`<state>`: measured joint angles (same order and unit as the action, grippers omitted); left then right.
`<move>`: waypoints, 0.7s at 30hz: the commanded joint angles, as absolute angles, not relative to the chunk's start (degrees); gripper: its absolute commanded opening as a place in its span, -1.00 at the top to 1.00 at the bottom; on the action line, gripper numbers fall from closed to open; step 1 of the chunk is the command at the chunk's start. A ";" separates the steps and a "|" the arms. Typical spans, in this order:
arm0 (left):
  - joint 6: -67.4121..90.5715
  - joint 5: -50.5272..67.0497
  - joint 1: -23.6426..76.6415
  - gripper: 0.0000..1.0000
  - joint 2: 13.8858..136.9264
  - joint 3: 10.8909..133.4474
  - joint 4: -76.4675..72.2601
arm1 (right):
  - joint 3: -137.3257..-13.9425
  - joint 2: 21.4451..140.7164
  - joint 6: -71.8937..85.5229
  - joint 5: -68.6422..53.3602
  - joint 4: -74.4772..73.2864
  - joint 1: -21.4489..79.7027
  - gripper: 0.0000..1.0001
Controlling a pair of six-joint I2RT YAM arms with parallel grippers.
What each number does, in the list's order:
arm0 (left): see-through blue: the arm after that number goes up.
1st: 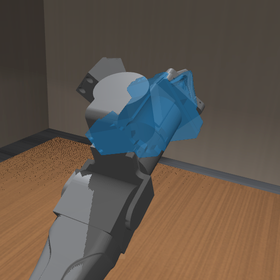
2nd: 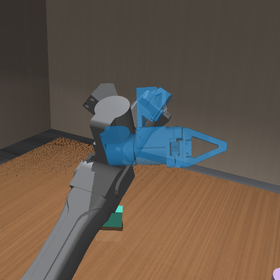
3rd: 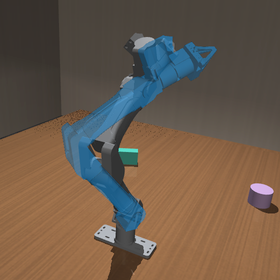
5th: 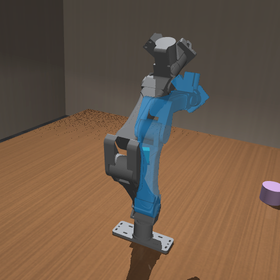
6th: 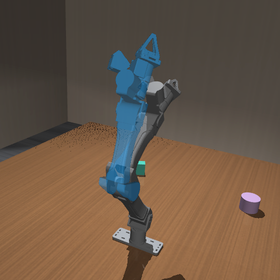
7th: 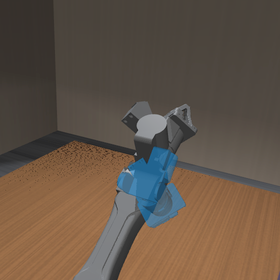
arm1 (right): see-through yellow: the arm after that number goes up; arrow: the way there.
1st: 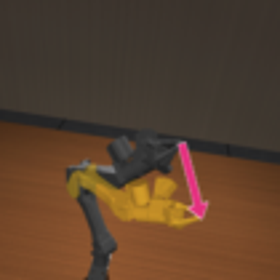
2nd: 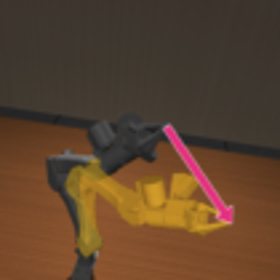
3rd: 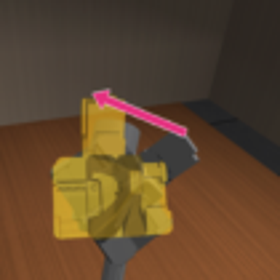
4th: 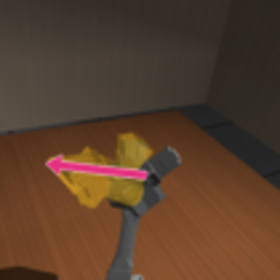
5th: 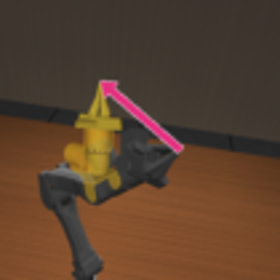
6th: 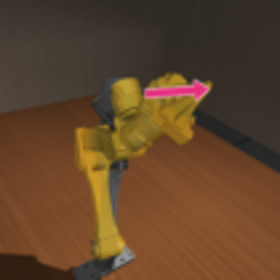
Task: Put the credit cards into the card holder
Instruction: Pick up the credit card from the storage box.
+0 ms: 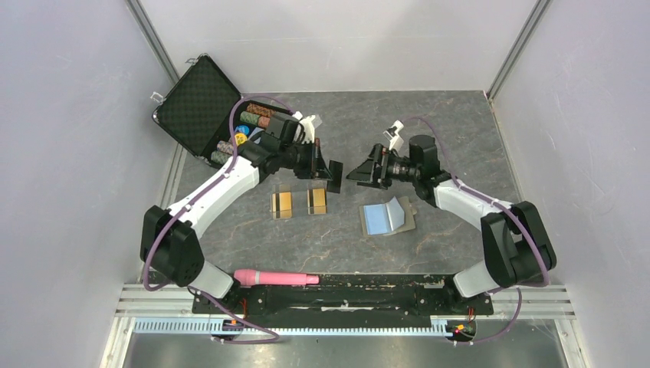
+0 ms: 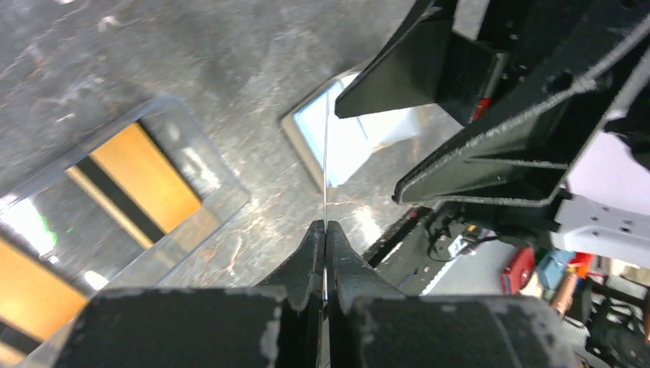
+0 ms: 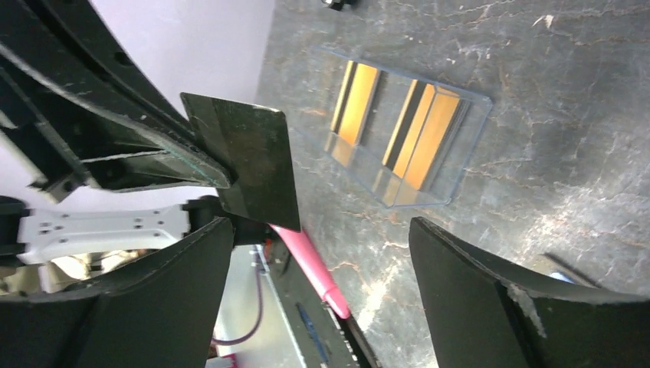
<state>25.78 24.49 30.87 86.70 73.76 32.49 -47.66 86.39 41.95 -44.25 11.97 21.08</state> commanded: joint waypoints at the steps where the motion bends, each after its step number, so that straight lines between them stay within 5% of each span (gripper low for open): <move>1: 29.40 37.42 30.33 0.95 83.44 70.71 17.96 | -42.87 82.98 51.28 -53.63 28.53 18.75 -0.66; 8: 36.16 44.03 30.32 0.94 83.71 67.77 6.56 | -40.29 82.98 60.98 -57.37 44.16 19.13 -0.35; 11: 36.80 44.82 30.32 0.77 84.01 67.81 5.63 | -39.57 84.18 66.45 -58.13 53.08 19.89 0.04; 14: 36.35 44.23 30.36 0.30 83.84 67.77 6.34 | -38.82 85.20 70.75 -58.53 59.22 20.30 1.00; 18: 35.05 40.36 30.32 -0.42 82.30 66.90 8.40 | -38.32 84.69 68.87 -57.99 57.04 20.30 1.00; 21: 34.03 37.72 30.23 -0.64 81.54 66.62 9.95 | -39.51 82.91 62.72 -56.52 48.14 20.30 1.00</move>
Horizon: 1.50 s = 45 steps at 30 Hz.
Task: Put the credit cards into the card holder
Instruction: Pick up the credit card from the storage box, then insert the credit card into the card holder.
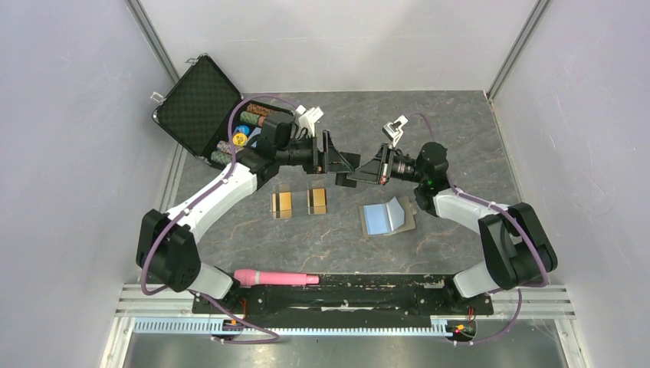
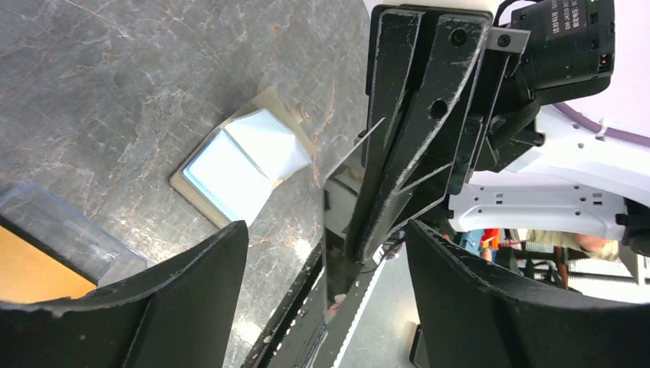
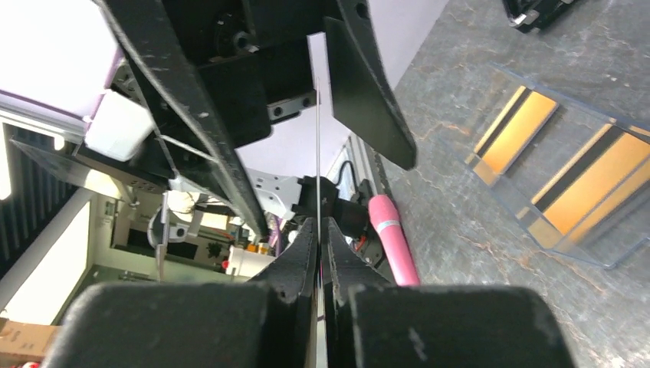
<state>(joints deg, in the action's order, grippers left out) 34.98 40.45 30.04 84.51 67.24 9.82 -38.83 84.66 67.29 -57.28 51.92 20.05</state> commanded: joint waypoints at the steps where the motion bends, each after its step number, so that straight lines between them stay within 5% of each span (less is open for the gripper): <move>1: 33.85 37.16 30.23 -0.69 81.41 66.56 10.28 | -40.47 82.40 59.66 -56.04 43.77 20.35 1.00; 5: 34.50 38.39 30.19 -0.59 82.06 66.36 8.65 | -44.06 81.26 49.53 -54.87 30.24 20.30 1.00; 11: 37.41 42.53 30.06 0.29 83.65 65.74 3.18 | -46.01 80.86 42.97 -53.71 21.45 20.30 1.00; 17: 35.27 38.41 29.97 -0.01 83.53 65.94 7.50 | -49.07 79.41 32.53 -47.03 6.71 19.96 1.00; 31: 22.84 24.63 35.15 0.06 92.60 73.31 30.49 | -59.17 78.34 5.72 -17.97 -30.19 20.13 1.00; 45: 19.19 23.04 43.07 0.12 107.01 79.63 35.18 | -53.52 81.64 7.88 -26.68 -35.69 17.60 1.00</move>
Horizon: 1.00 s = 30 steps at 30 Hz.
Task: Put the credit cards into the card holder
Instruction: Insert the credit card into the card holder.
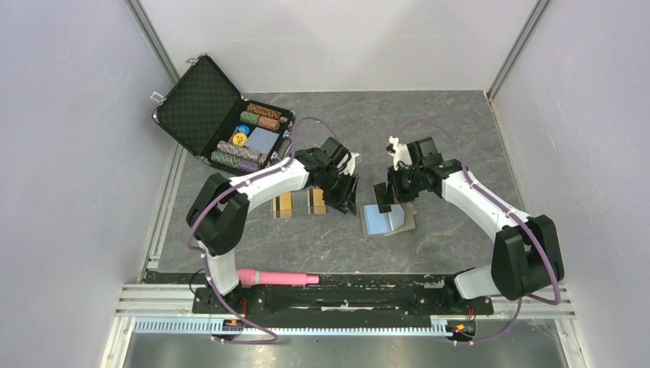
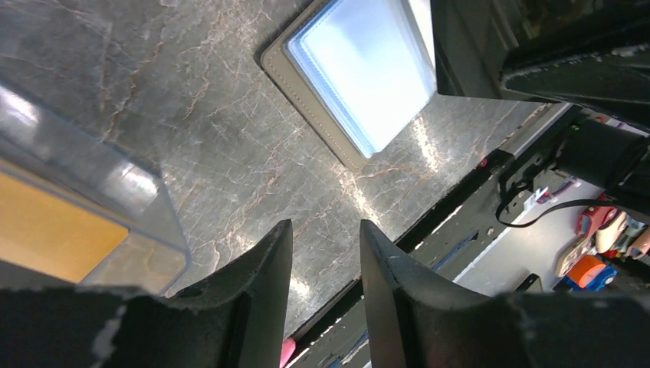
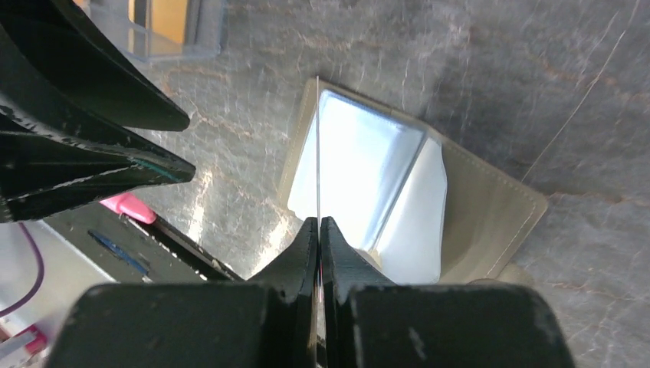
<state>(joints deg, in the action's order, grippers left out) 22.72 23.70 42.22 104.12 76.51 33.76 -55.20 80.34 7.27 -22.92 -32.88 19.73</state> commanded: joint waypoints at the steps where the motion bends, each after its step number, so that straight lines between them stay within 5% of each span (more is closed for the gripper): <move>1: 19.16 23.35 43.15 0.13 107.83 80.29 35.33 | -53.06 82.09 7.96 -28.10 -36.16 16.77 1.00; 30: 15.65 25.45 45.97 0.30 122.00 88.33 38.72 | -44.51 86.14 5.64 -35.27 -30.42 8.64 1.00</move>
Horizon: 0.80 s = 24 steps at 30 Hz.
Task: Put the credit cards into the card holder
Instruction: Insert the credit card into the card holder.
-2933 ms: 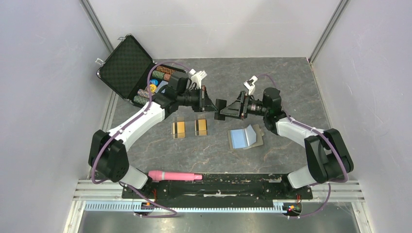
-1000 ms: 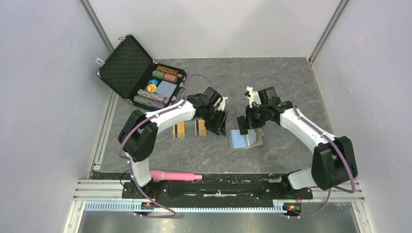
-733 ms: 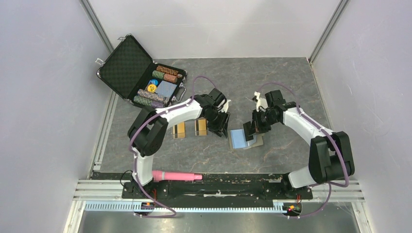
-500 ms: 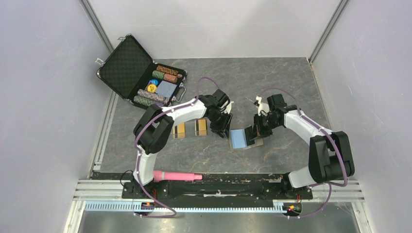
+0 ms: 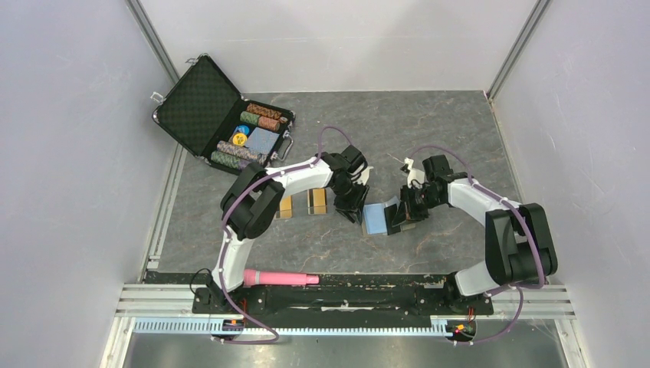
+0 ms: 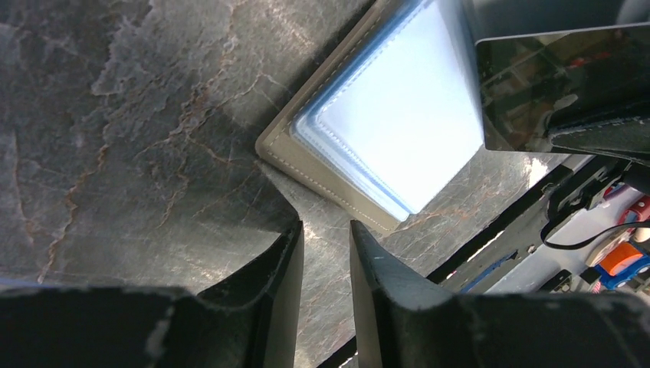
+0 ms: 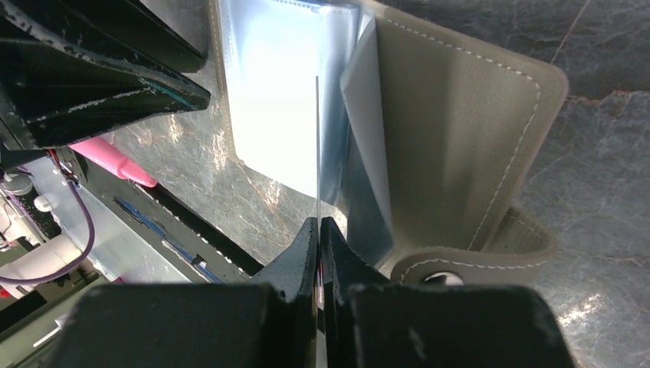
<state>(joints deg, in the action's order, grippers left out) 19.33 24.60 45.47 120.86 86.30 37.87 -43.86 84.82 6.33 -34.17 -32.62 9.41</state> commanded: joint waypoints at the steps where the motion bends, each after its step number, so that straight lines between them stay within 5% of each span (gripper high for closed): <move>1: 15.53 25.34 45.97 0.31 122.09 88.43 38.87 | -44.77 86.53 5.66 -35.16 -30.39 8.50 1.00; 24: 13.89 23.12 46.19 0.38 124.26 89.69 41.48 | -56.68 91.42 2.78 -36.63 -39.11 7.12 1.00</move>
<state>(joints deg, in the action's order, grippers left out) 17.04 24.58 45.78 122.32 88.55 40.36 -53.47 90.94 4.51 -36.23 -37.26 7.33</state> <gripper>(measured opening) 0.313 0.006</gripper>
